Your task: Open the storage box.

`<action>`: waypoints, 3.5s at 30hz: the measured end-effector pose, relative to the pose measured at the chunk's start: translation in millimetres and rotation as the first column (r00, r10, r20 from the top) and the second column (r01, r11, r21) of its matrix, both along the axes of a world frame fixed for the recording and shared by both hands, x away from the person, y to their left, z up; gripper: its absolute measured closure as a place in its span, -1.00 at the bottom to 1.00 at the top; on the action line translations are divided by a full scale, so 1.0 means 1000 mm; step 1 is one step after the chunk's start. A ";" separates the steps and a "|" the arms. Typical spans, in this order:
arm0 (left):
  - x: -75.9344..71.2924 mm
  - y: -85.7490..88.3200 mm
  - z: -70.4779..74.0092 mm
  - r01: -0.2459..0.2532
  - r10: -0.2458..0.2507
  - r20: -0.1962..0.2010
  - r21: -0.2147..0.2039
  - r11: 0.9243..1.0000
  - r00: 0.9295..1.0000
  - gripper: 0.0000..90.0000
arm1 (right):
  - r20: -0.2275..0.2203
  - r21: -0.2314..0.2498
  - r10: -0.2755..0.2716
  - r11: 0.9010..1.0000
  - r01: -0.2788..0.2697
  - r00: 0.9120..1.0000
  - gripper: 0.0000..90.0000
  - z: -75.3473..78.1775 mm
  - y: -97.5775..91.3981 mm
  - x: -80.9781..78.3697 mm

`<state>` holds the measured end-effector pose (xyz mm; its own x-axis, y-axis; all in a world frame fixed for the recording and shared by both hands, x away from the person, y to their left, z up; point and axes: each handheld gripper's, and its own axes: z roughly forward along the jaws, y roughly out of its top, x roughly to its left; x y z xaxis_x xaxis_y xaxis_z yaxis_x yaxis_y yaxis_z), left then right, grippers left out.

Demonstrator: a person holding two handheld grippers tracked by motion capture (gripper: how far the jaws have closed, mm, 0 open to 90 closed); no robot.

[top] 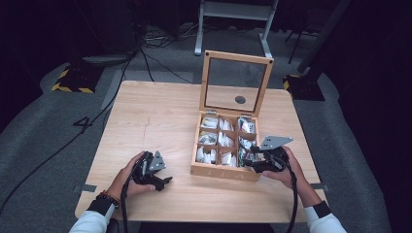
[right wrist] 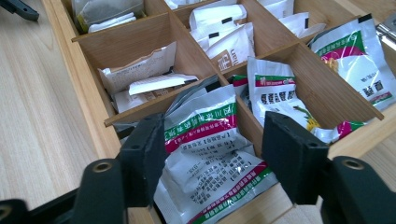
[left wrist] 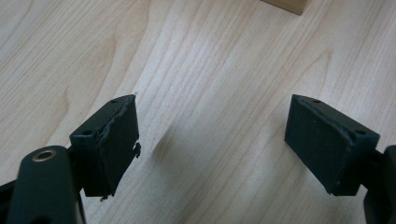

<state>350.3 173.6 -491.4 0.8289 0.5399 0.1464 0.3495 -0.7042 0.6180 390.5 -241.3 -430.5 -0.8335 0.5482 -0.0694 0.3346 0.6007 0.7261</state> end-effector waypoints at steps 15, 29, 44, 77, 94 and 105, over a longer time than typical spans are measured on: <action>-0.001 0.008 -0.006 0.001 -0.009 -0.081 -0.093 0.996 0.997 -0.59 | -0.059 0.022 0.089 0.996 -0.088 0.994 -0.10 -0.004 0.007 0.009; 0.000 0.010 -0.009 0.005 -0.018 -0.106 -0.122 0.993 0.994 -0.60 | 0.026 -0.035 0.103 0.994 -0.102 0.994 0.72 -0.002 0.000 0.010; -0.001 0.010 -0.011 0.006 -0.021 -0.096 -0.147 0.989 0.995 -0.63 | 0.108 -0.005 0.096 0.995 -0.096 0.990 1.00 0.003 -0.006 0.004; 0.002 0.014 -0.013 -0.001 -0.013 -0.087 -0.160 0.987 0.996 -0.66 | 0.214 0.147 0.005 0.989 -0.037 0.977 1.00 0.024 -0.028 -0.006; 0.005 0.016 -0.013 -0.008 -0.006 -0.086 -0.156 0.988 0.996 -0.66 | 0.230 0.179 -0.003 0.983 -0.040 0.973 1.00 0.028 -0.030 -0.006; 0.007 0.017 -0.013 0.003 -0.016 -0.086 -0.159 0.987 0.996 -0.66 | 0.248 0.198 -0.017 0.980 -0.033 0.969 1.00 0.036 -0.032 -0.007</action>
